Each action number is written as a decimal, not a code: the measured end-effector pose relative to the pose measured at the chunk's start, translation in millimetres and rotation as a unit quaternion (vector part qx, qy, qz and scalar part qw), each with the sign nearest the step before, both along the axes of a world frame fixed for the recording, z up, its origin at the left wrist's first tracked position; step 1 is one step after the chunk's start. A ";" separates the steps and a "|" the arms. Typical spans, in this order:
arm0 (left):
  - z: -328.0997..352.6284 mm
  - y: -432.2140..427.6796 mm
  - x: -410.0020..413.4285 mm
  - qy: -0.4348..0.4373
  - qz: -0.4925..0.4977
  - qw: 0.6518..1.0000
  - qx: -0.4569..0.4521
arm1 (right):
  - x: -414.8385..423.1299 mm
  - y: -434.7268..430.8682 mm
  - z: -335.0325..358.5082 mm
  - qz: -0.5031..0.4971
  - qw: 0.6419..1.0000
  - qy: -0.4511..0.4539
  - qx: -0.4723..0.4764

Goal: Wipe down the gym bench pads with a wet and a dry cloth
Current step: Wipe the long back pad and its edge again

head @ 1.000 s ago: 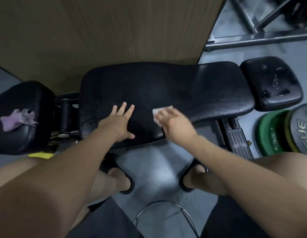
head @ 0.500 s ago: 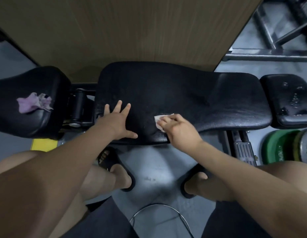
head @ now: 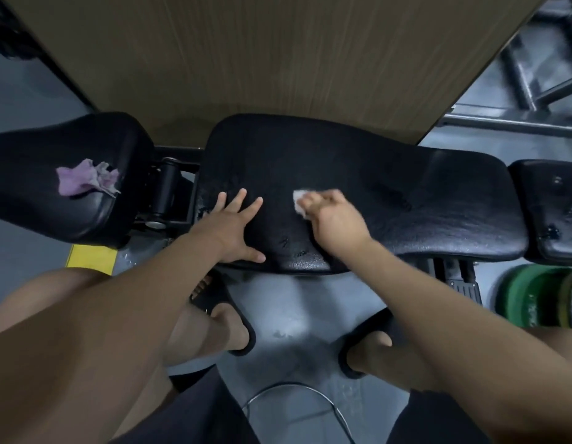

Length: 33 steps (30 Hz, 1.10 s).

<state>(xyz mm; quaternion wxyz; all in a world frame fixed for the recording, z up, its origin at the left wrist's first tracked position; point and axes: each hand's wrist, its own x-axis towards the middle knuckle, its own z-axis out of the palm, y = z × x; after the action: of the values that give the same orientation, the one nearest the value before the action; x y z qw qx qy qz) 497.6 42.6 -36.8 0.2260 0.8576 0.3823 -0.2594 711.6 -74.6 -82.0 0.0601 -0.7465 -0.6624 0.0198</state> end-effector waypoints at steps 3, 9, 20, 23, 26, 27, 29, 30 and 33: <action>3.5 2.0 -2.2 -0.002 -0.003 1.000 -0.013 | 4.1 37.4 0.2 -0.045 0.998 0.031 -0.032; 5.8 12.1 -5.7 0.010 -0.016 0.999 -0.034 | -52.4 -52.2 10.8 0.104 0.989 0.104 0.016; 7.7 -2.1 5.0 0.029 0.007 1.000 -0.002 | -70.3 -62.7 -1.3 0.050 0.994 0.100 -0.010; 5.5 -11.1 2.0 0.001 0.021 1.000 0.019 | -46.4 -89.9 10.6 0.071 0.994 0.080 -0.021; 3.5 -21.5 -3.9 -0.032 0.043 0.998 0.038 | -30.6 -99.2 14.6 -0.001 0.997 0.078 0.006; 3.2 -24.8 -7.2 -0.046 0.051 0.997 0.042 | -32.9 -99.8 14.6 -0.022 0.996 0.085 0.008; 1.8 -29.7 -17.1 -0.080 0.068 0.993 0.052 | -44.4 -95.9 13.5 -0.040 0.995 0.090 0.002; 0.3 -31.4 -24.2 -0.102 0.076 0.990 0.062 | -51.6 -91.8 12.9 -0.034 0.996 0.088 -0.001; -4.5 -33.3 -51.4 -0.150 0.102 0.978 0.101 | -73.0 -67.0 10.5 0.027 0.995 0.093 0.007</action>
<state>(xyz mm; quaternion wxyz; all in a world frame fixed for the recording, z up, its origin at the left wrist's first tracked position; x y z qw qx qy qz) 446.1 9.3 -41.2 0.2187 0.8617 0.4534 -0.0634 638.5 -141.6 -71.5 0.1260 -0.7226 -0.6742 0.0865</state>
